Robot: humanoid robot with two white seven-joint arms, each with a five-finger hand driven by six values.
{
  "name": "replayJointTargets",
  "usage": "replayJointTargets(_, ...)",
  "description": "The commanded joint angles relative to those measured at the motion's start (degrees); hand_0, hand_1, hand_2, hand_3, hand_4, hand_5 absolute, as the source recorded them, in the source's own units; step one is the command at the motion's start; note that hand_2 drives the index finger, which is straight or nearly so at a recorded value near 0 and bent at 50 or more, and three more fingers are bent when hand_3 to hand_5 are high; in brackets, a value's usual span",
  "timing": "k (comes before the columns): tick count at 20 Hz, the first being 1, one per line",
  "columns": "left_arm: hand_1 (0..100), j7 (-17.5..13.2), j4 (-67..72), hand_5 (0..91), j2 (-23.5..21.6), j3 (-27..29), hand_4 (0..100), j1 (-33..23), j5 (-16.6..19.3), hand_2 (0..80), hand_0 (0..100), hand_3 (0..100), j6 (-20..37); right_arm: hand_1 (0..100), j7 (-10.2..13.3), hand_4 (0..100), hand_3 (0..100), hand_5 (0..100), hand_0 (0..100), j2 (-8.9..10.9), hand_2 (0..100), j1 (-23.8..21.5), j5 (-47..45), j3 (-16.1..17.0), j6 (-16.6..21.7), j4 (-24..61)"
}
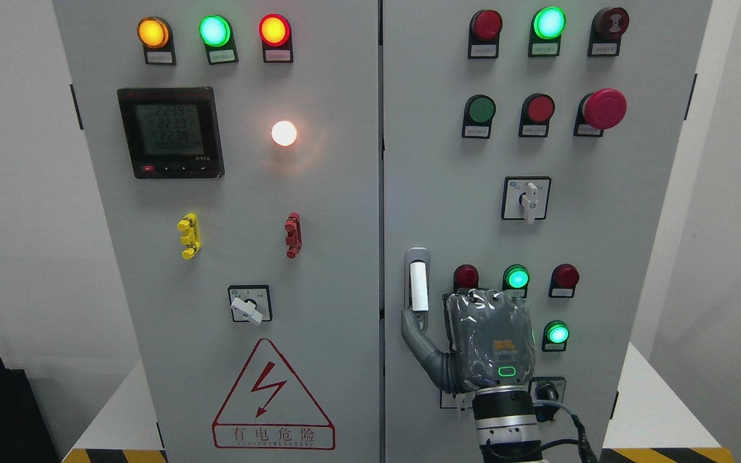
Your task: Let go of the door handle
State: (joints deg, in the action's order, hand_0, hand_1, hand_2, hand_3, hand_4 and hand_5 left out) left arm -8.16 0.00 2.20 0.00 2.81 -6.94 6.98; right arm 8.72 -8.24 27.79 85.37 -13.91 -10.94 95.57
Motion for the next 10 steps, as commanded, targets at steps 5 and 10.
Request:
replayJointTargets(5,39,0.0,1.0,0.0,0.0,0.6,0,0.0,0.0,0.0,12,0,0.0,10,0.2,100,100,97,41,-0.03,99,-0.1,0.0,0.5,-0.2,0.1)
replayJointTargets(10,39,0.0,1.0,0.0,0.0,0.6,0,0.0,0.0,0.0,12,0,0.0,11,0.2,100,100,97,41,-0.03,99,-0.1,0.0,0.8,-0.2,0.1)
